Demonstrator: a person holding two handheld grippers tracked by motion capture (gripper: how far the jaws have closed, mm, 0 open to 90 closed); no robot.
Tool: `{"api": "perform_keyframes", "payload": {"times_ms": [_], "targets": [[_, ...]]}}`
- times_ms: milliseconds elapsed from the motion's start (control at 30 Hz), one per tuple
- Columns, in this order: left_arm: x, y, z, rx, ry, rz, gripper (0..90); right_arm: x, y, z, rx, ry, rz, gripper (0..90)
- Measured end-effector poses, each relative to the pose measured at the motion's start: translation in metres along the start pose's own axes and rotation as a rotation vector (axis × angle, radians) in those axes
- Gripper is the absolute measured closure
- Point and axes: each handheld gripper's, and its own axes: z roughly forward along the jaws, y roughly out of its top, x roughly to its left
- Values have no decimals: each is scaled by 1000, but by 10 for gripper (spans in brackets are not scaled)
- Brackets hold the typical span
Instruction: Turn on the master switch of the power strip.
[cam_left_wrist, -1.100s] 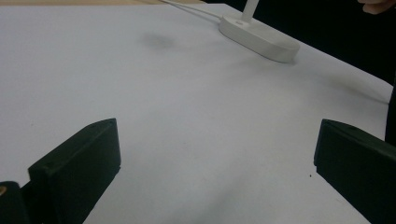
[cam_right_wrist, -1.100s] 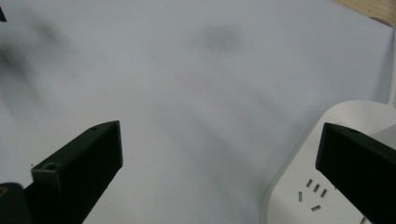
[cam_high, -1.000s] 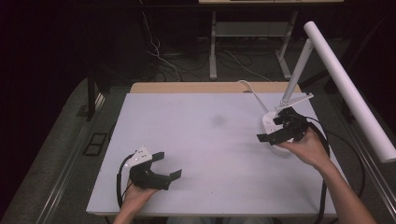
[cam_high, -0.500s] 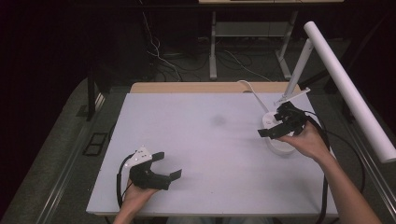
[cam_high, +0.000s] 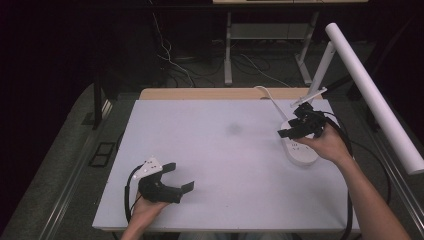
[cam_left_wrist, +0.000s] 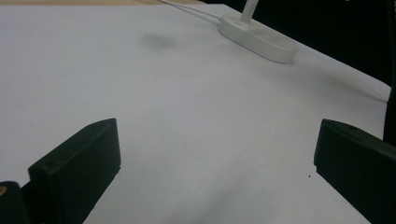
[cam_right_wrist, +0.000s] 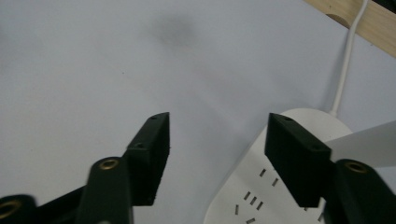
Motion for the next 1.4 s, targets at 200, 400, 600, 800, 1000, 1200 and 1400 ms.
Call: {"api": "perform_keyframes", "payload": {"times_ms": [200,400,600,800,1000,1200,1400], "targets": [[0,0,0,0,0,0,0,-4,4,8,33,-46,-11,597],[1,0,-1,1,-2,-1,0,-8,6,16,69,-71,-15,777],[1,0,-1,3,-1,0,0,-11,7,24,84,-112,-12,879],[1,0,-1,3,-2,0,0,-13,7,29,96,-143,-24,892],[1,0,-1,3,-2,1,0,-14,8,37,109,-170,-27,892],[1,0,0,4,0,1,0,-15,9,43,126,-182,-27,892],[1,0,-1,6,2,2,0,-20,9,51,129,-201,-35,892]]}}
